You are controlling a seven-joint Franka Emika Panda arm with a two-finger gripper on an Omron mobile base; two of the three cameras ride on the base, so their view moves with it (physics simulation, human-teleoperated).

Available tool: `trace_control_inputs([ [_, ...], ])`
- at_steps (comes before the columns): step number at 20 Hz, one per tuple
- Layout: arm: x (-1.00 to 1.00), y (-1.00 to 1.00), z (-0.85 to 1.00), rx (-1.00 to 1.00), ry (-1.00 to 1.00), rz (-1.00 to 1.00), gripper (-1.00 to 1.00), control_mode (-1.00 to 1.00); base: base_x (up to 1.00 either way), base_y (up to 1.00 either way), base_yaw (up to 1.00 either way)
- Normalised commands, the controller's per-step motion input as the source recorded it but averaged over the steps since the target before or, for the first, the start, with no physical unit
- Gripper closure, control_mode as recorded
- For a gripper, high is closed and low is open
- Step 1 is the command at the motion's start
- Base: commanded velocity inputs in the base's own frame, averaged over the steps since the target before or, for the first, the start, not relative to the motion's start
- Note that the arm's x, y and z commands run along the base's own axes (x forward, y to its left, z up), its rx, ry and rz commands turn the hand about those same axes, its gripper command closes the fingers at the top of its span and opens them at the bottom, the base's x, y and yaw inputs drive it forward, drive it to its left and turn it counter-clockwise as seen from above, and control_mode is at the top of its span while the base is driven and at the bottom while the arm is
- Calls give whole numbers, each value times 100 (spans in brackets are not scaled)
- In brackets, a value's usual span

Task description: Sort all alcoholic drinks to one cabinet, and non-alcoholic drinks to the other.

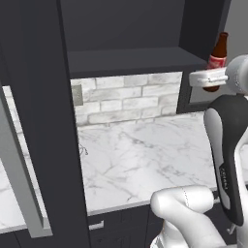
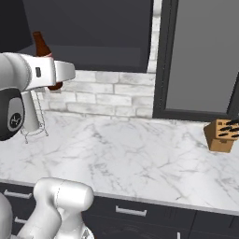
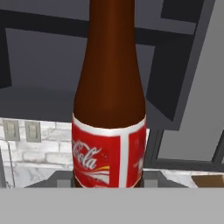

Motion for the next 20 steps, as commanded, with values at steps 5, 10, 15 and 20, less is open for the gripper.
trace_control_inputs([
  [5, 12, 0, 5, 2, -2, 0, 100, -100, 0, 0, 0],
  [10, 8, 0, 12, 3, -1, -1, 100, -100, 0, 0, 0],
  [15, 12, 0, 9, 2, 0, -2, 100, -100, 0, 0, 0],
  [20, 19, 0, 3, 2, -1, -2, 100, -100, 0, 0, 0],
])
